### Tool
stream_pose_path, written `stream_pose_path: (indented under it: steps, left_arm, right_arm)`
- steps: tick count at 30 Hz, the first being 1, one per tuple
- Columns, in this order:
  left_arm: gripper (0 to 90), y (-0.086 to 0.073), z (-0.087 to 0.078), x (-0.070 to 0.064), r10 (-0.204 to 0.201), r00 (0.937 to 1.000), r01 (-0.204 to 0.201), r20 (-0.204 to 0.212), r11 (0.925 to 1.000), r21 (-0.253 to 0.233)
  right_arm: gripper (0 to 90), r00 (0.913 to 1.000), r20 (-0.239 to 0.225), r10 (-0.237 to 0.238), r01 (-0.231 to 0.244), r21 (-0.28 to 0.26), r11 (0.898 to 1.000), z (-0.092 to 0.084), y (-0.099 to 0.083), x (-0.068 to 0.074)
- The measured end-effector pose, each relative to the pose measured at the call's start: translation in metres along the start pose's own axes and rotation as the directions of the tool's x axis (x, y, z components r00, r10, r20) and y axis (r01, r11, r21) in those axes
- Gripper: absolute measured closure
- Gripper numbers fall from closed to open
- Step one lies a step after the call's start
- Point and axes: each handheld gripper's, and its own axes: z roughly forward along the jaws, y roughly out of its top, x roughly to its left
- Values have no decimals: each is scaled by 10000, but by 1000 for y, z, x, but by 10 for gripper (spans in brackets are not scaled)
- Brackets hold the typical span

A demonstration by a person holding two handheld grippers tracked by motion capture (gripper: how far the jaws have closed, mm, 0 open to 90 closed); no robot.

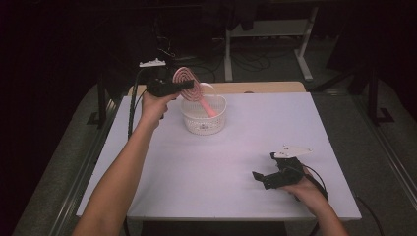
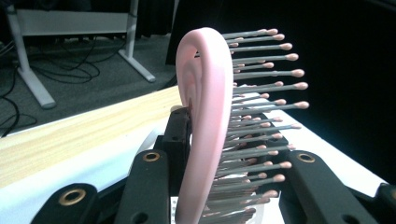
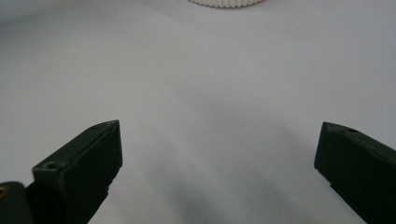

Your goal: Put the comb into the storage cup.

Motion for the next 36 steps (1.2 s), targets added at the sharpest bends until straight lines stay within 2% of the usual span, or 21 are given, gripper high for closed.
stream_pose_path:
  steps: [18, 29, 36]
  left_arm:
    - [647, -24, 18, 9, -309, 9995, 313, -118, 9988, 377]
    - [641, -30, 15, 16, -399, 9988, 410, -286, 9984, 390]
    - [633, -32, 9, 25, -502, 9976, 522, -471, 9978, 419]
  right_arm:
    - [4, 10000, -25, -48, 48, 1, 10000, 0, 0, 0]
    - [4, 10000, -39, -47, 47, 45, 10000, 1, 0, 1]
    - [4, 10000, -25, -58, 58, 40, 10000, 1, 0, 1]
